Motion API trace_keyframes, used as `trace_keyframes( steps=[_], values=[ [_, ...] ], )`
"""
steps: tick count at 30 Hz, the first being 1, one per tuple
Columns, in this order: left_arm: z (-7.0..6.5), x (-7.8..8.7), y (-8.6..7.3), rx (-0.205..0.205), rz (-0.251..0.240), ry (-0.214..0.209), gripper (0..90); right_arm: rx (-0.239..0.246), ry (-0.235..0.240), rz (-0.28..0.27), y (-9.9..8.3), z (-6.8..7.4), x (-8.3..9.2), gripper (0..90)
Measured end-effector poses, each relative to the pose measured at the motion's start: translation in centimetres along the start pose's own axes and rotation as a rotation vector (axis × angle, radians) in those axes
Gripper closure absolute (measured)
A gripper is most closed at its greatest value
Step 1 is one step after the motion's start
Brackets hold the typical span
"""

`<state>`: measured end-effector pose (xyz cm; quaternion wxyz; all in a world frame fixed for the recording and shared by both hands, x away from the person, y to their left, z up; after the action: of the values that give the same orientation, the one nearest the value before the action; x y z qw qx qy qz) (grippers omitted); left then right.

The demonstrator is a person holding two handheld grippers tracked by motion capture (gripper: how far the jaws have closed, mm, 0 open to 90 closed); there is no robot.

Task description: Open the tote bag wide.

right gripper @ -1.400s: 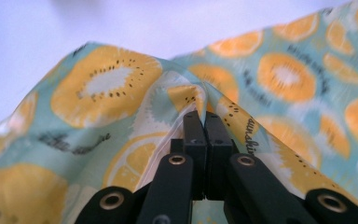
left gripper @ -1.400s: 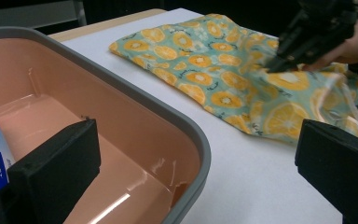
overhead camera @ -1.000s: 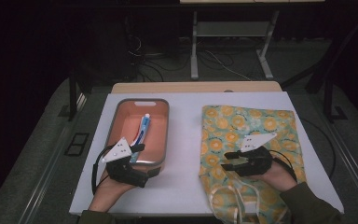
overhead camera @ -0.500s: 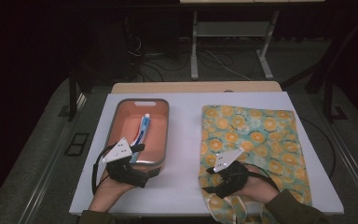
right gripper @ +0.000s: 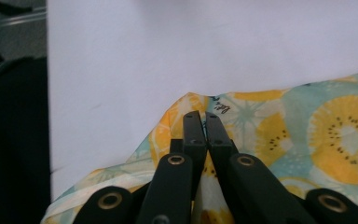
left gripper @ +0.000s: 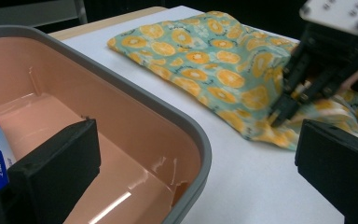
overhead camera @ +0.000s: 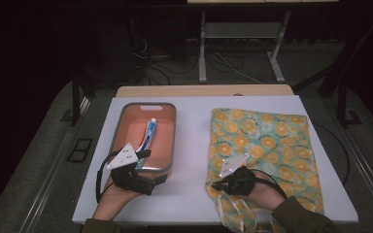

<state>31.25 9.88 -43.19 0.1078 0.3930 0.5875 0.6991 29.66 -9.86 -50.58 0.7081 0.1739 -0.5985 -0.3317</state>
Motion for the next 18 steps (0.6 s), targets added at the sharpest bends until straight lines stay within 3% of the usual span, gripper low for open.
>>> trace_keyframes(
  steps=[6, 11, 18],
  values=[
    [0.0, 0.0, 0.0, 0.001, -0.001, 0.002, 0.0, -0.076, -0.054, -0.072, 3.1, -3.4, 0.3, 89.6],
    [0.0, 0.0, 0.0, -0.001, -0.002, 0.000, 0.0, -0.106, -0.095, -0.105, 6.2, -6.2, 0.0, 89.6],
    [0.0, 0.0, 0.0, 0.000, -0.002, -0.002, 0.0, -0.153, -0.123, -0.102, 8.9, -9.5, -1.8, 89.6]
  ],
)
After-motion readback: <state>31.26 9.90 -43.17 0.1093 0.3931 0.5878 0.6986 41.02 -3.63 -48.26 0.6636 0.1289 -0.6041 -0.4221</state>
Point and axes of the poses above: each handheld gripper's, and its own axes: x roughly backward along the jaws, y roughly out of its top, z roughly to its left, the point moved 10 cm from there along -x, roughly forward along the jaws, and after that the axes turned 14 degrees about y, right-handed, at the moved point
